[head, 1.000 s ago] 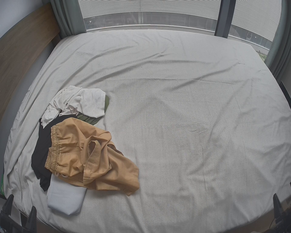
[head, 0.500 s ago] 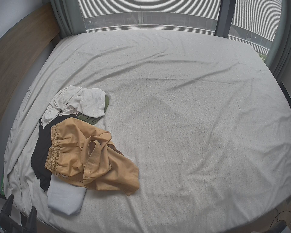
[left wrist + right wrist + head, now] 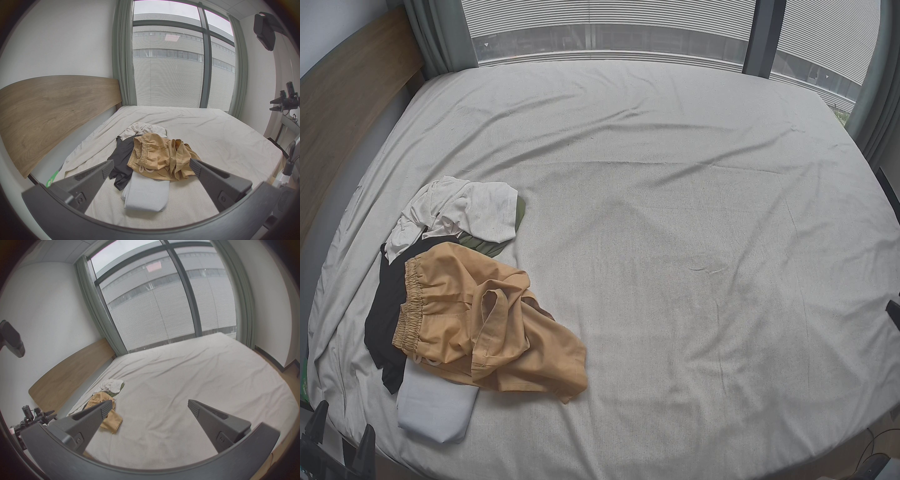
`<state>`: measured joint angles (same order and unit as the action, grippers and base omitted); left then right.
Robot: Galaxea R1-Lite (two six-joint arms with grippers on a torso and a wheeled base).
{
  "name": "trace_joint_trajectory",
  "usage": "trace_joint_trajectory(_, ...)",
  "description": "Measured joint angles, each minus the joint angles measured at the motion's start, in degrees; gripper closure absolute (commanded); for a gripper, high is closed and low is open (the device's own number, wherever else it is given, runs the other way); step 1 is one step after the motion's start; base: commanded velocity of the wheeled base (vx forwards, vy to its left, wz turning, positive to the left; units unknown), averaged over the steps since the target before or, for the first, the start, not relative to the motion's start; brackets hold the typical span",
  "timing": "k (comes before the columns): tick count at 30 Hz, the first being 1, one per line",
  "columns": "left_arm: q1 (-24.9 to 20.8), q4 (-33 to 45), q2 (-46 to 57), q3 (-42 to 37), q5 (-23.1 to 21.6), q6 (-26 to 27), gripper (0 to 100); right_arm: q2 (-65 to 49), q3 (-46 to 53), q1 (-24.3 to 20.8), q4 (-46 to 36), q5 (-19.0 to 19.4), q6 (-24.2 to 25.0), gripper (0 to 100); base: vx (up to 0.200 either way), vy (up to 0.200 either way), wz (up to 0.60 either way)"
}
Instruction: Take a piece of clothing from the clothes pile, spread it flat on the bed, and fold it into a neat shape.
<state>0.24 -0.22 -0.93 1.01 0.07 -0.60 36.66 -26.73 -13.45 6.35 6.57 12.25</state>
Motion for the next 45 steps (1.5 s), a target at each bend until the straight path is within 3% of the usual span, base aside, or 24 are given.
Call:
trace_joint_trajectory(8,0.0,0.0,0.0,0.0,0.0,0.0,0,8.5,-1.0,-2.0,1.1,1.9,1.4,0,0.000,0.000,0.00)
trace_joint_trajectory(17,0.0,0.0,0.0,0.0,0.0,0.1,0,18.8,-0.9,-7.4,6.6,1.9,3.7,0,0.000,0.000,0.00)
trace_joint_trajectory(29,0.0,0.0,0.0,0.0,0.0,0.0,0,32.9,-1.0,-14.6,16.3,1.8,7.6,0,0.000,0.000,0.00)
trace_joint_trajectory(45,0.0,0.0,0.0,0.0,0.0,-0.1,0,51.2,-2.2,-19.2,30.3,1.6,8.8,0,0.000,0.000,0.00)
